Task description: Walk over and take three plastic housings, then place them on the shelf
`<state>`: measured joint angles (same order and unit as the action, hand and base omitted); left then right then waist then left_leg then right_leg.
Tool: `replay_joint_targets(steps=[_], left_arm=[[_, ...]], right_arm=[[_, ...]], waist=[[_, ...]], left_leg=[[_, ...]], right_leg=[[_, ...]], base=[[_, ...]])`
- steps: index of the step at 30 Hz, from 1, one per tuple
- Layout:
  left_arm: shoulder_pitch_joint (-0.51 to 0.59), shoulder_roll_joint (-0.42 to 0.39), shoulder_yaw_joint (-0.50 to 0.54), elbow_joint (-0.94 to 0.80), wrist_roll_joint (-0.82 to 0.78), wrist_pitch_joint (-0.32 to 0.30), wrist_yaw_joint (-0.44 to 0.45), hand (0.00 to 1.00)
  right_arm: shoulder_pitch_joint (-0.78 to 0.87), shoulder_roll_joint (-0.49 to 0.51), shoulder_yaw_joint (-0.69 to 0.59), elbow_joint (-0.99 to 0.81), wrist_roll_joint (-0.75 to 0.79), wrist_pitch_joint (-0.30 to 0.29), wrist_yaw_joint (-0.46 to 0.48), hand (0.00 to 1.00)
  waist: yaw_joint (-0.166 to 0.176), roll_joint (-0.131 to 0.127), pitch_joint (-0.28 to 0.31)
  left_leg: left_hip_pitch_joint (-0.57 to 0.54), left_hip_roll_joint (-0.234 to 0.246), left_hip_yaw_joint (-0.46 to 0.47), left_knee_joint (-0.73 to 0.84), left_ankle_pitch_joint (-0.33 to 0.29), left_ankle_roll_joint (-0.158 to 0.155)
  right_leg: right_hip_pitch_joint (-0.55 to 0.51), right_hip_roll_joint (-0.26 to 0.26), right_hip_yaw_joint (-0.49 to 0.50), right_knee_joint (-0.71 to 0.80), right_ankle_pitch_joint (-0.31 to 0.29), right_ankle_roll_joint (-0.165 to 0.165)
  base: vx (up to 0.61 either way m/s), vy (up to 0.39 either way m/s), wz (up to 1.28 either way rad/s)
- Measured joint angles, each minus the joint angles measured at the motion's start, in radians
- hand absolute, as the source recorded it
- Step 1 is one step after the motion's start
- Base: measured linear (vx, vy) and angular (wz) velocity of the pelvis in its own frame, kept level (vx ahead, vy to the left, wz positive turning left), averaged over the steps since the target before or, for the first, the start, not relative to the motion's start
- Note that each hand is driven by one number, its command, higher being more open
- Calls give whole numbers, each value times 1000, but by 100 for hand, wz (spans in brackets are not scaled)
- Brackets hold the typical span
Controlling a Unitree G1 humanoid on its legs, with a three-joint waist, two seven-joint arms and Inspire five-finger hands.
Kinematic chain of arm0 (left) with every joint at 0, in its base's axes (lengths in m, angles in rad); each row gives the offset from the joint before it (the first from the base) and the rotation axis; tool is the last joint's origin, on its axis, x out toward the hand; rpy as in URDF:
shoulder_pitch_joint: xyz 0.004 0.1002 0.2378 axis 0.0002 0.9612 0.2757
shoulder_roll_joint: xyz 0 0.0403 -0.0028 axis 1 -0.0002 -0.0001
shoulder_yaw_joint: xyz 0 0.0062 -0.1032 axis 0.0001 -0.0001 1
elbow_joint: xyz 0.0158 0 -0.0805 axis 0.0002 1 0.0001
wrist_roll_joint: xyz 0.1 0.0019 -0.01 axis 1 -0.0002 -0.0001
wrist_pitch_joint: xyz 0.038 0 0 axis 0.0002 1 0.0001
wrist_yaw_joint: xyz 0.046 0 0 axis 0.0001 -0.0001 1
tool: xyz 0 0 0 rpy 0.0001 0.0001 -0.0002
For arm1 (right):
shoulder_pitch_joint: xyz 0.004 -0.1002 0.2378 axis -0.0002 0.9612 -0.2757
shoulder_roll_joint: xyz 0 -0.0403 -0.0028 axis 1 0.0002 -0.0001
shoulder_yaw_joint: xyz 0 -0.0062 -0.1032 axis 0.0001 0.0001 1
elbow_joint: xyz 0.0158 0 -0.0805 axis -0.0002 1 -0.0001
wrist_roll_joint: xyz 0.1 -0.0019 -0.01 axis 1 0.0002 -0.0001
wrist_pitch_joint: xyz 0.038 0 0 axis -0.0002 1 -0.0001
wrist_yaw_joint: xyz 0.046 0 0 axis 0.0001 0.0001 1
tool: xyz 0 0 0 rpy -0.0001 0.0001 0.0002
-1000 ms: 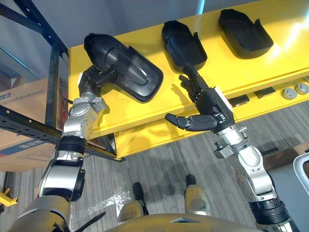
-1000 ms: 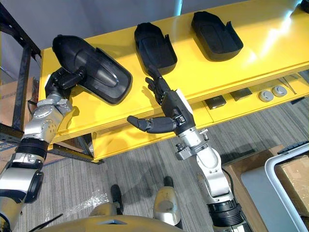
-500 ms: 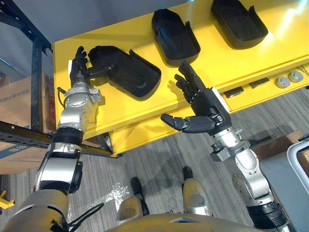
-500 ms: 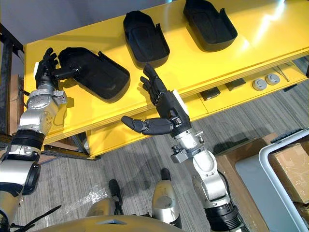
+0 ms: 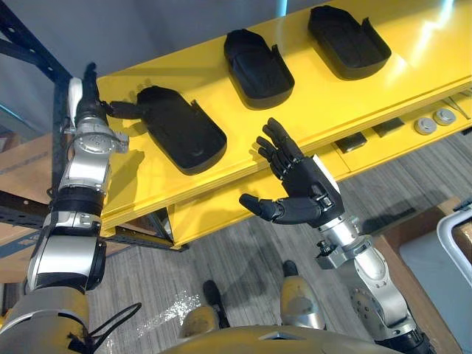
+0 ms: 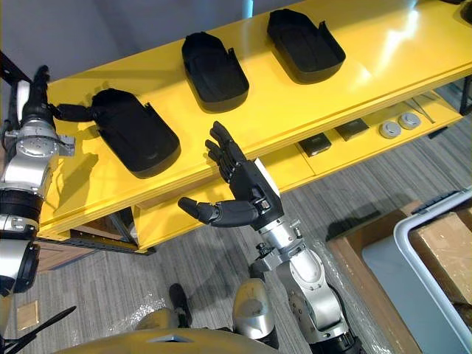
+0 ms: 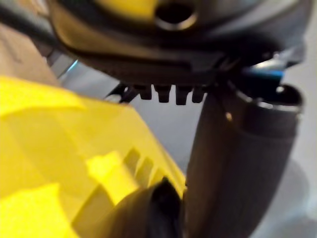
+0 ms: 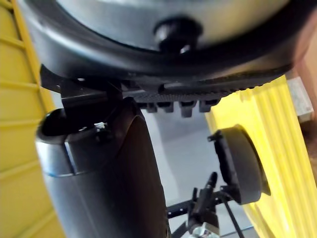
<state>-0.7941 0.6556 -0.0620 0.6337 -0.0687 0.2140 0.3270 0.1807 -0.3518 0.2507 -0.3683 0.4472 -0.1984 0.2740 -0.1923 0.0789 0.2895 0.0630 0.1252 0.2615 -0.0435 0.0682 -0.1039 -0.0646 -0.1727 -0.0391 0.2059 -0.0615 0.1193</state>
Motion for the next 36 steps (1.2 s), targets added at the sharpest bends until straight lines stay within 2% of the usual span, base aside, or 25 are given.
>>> replay_joint_targets(steps=[3, 7, 8, 12, 14, 16, 17, 19, 23, 25, 26, 27, 33, 36], left_arm=[[-4, 4, 0, -71, 0, -64, 115, 100], [-17, 3, 0, -159, 0, -135, 193, 100], [-22, -4, 0, -186, 0, -164, 211, 100], [-12, -43, 0, -329, -11, -250, 230, 100], [43, -80, 1, -452, -22, -292, 233, 100], [186, -150, 1, -651, -26, -359, 232, 100], [225, -172, 2, -695, -32, -376, 229, 100], [387, -289, 2, -821, -43, -425, 214, 100], [621, -406, 2, -940, -77, -457, 169, 100], [705, -434, 1, -993, -86, -458, 139, 100], [751, -441, 3, -1021, -86, -464, 118, 100], [884, -491, 42, -1108, -168, -567, -47, 100], [888, -492, 44, -1108, -169, -568, -48, 100], [935, -505, 59, -1108, -175, -588, -58, 100]], right_arm=[[17, 7, 11, 12, -9, -20, -3, 100], [18, 16, 11, 18, -12, -79, -42, 100], [17, 21, 11, 18, -13, -96, -69, 100], [-16, 51, 9, 44, -51, -99, -202, 100], [-20, 63, 7, 65, -86, -99, -256, 100], [-31, 73, 3, 95, -118, -99, -301, 100], [-39, 75, -1, 101, -129, -99, -310, 100], [-57, 75, -33, 107, -160, -100, -333, 100], [-107, 73, -102, 126, -208, -106, -361, 100], [-120, 73, -147, 126, -209, -113, -374, 100], [-125, 73, -177, 127, -211, -114, -375, 100], [-133, 82, -282, 129, -216, -124, -412, 100], [-133, 82, -282, 134, -216, -125, -412, 100], [-118, 83, -304, 141, -239, -125, -398, 100]], waist=[[0, 16, -37], [-1, 18, -69], [-2, 17, -74], [15, 9, -91], [23, 10, -114], [28, 9, -149], [29, 9, -150], [55, 12, -168], [84, 0, -183], [106, -10, -190], [116, -16, -194], [161, -72, -217], [161, -74, -215], [160, -77, -208]], left_leg=[[5, 0, -12, -16, 4, 0], [18, -1, -18, -34, 10, 0], [20, -1, -26, -37, 13, 0], [29, -1, -40, -40, 17, 1], [28, -1, -54, -41, 17, 1], [27, -1, -74, -42, 17, 1], [29, 0, -80, -42, 17, 1], [32, 0, -97, -44, 18, -1], [26, 3, -128, -45, 26, -3], [15, 3, -141, -45, 28, -3], [10, 1, -153, -45, 31, -3], [-7, -4, -182, -46, 48, 0], [-8, -4, -185, -46, 54, -1], [-8, -3, -191, -44, 58, -3]], right_leg=[[12, 0, -15, -16, 1, 0], [27, 1, -24, -26, 1, 1], [37, 1, -36, -35, 4, 2], [56, 0, -52, -41, 4, 2], [73, -1, -67, -58, 7, 4], [92, -2, -90, -73, 7, 4], [101, -2, -96, -77, 7, 4], [121, -1, -115, -90, 9, 5], [147, 2, -150, -113, 15, 4], [153, 3, -166, -126, 19, 4], [156, 2, -176, -131, 22, 4], [172, 0, -209, -159, 42, 4], [172, 0, -210, -158, 43, 4], [172, 1, -210, -157, 46, 3]], base=[[41, 5, 10], [22, 0, 7], [7, -11, 16], [-6, -11, 11], [3, -10, 17], [29, -12, 25], [25, -16, 24], [-3, -18, 22], [-30, -19, 23], [-34, -9, 25], [-15, -1, 14], [-7, -1, 11], [0, 0, 1], [0, 0, 2]])
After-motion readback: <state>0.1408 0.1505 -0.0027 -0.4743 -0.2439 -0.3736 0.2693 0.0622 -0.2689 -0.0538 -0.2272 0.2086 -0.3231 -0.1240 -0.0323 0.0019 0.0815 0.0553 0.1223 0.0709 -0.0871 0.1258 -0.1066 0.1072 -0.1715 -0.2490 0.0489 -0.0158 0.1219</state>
